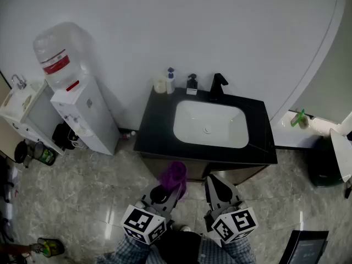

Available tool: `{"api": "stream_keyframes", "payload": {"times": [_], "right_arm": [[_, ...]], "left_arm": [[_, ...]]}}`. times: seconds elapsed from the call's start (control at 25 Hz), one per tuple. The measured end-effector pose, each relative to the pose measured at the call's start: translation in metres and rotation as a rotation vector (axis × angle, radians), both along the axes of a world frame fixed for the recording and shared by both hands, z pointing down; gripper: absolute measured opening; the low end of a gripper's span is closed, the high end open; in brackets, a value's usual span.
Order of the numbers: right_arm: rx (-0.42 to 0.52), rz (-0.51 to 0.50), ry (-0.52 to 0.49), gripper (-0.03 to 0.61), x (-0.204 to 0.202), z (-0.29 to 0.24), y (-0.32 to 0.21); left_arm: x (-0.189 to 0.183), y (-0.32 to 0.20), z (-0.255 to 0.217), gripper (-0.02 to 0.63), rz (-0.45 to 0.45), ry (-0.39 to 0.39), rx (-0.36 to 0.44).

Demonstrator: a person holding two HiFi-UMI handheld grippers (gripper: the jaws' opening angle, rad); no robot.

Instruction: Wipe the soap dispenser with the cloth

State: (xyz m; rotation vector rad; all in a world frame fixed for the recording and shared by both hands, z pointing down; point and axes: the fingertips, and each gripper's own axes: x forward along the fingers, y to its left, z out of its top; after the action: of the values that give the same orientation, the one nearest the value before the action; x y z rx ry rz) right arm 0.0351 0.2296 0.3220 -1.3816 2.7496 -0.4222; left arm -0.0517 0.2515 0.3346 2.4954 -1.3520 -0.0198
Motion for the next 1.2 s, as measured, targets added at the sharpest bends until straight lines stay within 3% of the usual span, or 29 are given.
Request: {"api": "stream_keyframes", "payload": {"times": [0.4, 1.2], "right_arm": [[0.026, -0.012, 0.017, 0.018, 0.001, -0.008, -0.003], [0.027, -0.011, -0.031, 0.018, 0.029, -0.011, -0.005]], "left_arm": [[0.003, -0.003, -0.002, 0.057, 0.01, -0.015, 0.009], [0.011, 0.005, -0.006, 0.057, -0.066, -0.035, 0.013]]}}
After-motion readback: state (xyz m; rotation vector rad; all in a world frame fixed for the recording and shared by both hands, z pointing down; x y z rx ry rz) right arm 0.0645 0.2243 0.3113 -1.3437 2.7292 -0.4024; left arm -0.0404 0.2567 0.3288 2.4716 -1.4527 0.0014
